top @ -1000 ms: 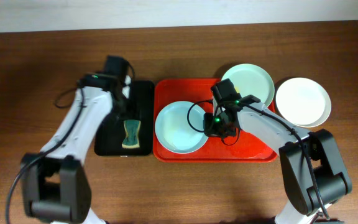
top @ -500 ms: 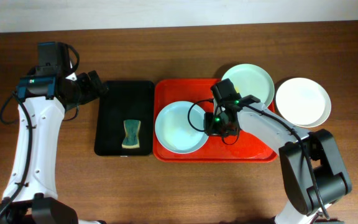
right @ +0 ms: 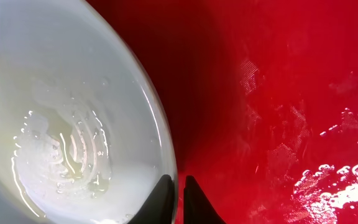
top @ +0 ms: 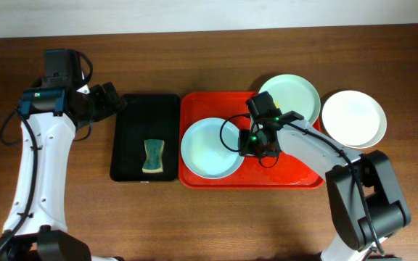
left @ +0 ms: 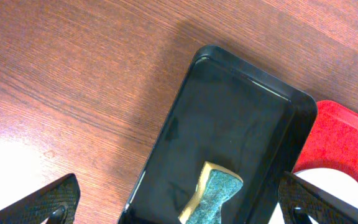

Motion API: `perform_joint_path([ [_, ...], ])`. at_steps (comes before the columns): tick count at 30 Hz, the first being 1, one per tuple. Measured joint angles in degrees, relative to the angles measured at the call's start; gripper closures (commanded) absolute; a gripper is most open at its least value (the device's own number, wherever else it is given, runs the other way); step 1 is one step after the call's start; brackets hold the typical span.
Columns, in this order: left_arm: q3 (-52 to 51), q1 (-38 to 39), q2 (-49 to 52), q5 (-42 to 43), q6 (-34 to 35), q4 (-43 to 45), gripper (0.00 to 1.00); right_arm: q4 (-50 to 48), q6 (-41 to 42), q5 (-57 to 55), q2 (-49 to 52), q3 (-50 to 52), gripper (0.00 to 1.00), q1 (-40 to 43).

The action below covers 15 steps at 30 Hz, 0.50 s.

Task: Clean dirty plates on tray and stack at the side
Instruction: 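Lift the blue plate with the right gripper and tilt it over the black tray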

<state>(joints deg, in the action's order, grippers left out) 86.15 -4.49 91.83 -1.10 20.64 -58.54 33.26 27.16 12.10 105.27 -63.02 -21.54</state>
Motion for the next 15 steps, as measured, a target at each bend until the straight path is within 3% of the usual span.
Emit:
perform_joint_path([
  [5,0.00,0.00,0.00,0.00,0.00,0.00,0.01,-1.38,0.31,-0.07,0.37,0.20,0.96,0.13],
  [15,0.00,0.00,0.00,0.00,0.00,0.00,0.01,11.06,-1.03,0.26,-5.35,-7.39,0.96,7.19],
])
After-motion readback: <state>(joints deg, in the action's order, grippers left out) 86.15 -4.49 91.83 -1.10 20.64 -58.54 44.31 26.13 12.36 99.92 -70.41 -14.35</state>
